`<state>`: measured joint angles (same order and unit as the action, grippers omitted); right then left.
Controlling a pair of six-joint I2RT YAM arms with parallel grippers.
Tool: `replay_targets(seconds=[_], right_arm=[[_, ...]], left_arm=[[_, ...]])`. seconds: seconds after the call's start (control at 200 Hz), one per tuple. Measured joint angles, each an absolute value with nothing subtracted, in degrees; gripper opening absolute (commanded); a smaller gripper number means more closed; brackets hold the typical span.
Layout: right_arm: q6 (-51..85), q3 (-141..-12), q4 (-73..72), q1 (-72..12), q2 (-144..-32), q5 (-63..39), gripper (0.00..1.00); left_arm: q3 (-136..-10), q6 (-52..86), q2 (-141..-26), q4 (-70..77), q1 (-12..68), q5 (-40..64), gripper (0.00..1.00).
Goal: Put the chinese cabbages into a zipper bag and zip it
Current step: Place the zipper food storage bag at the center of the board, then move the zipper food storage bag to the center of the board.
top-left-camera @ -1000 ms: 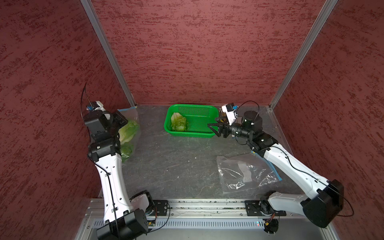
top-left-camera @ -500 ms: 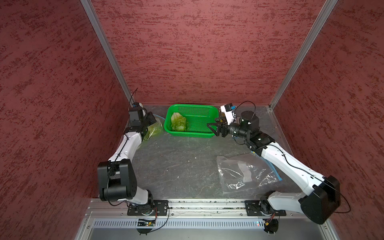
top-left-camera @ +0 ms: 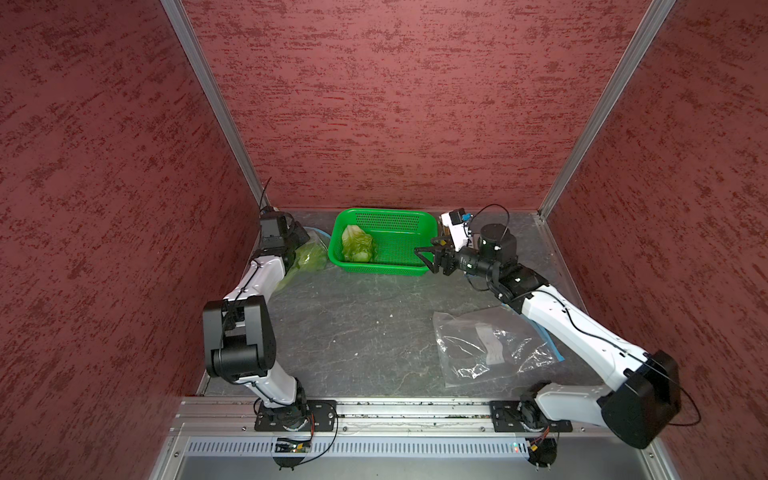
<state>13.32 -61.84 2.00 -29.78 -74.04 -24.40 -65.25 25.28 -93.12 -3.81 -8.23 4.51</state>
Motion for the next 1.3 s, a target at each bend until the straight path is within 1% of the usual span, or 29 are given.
replay_targets(seconds=[0.035,0.065,0.26,0.566,0.862,0.997,1.112,1.297], right_arm=[[13.34,-61.82,1.96,-29.78,-74.04,-24.18,0.8],[13.37,-61.8,1.93,-29.76,-74.04,-24.05,0.8],[13.96,-61.06,1.8,-29.71,-74.04,-22.61,0.81],[17.23,-58.81,1.93,-29.12,-73.32,-20.6,0.81],[21.3,-57.52,3.38,-29.04,-73.06,-18.61,0.82],[23.88,-55.22,4.25,-29.04,-72.64,-17.72,0.82],[26.5,-52.38,5.52,-29.04,-72.07,-17.26,0.83],[30.44,-46.87,6.37,-29.02,-69.25,-15.75,0.84]], left_arm=[[-65.45,25.17,-93.14,-4.43,-8.16,4.38,0.6],[-65.67,25.12,-93.12,-5.04,-8.08,4.25,0.66],[-66.35,23.86,-90.56,-8.51,-7.18,2.15,0.73],[-63.26,23.16,-75.83,-11.68,-4.99,-0.69,0.75],[-54.22,25.08,-62.96,-18.5,1.72,0.01,0.75],[-50.76,27.09,-57.19,-21.21,9.02,0.43,0.75],[-47.51,29.17,-53.93,-22.26,19.68,0.75,0.75],[-40.93,33.93,-53.74,-20.45,35.97,2.07,0.75]])
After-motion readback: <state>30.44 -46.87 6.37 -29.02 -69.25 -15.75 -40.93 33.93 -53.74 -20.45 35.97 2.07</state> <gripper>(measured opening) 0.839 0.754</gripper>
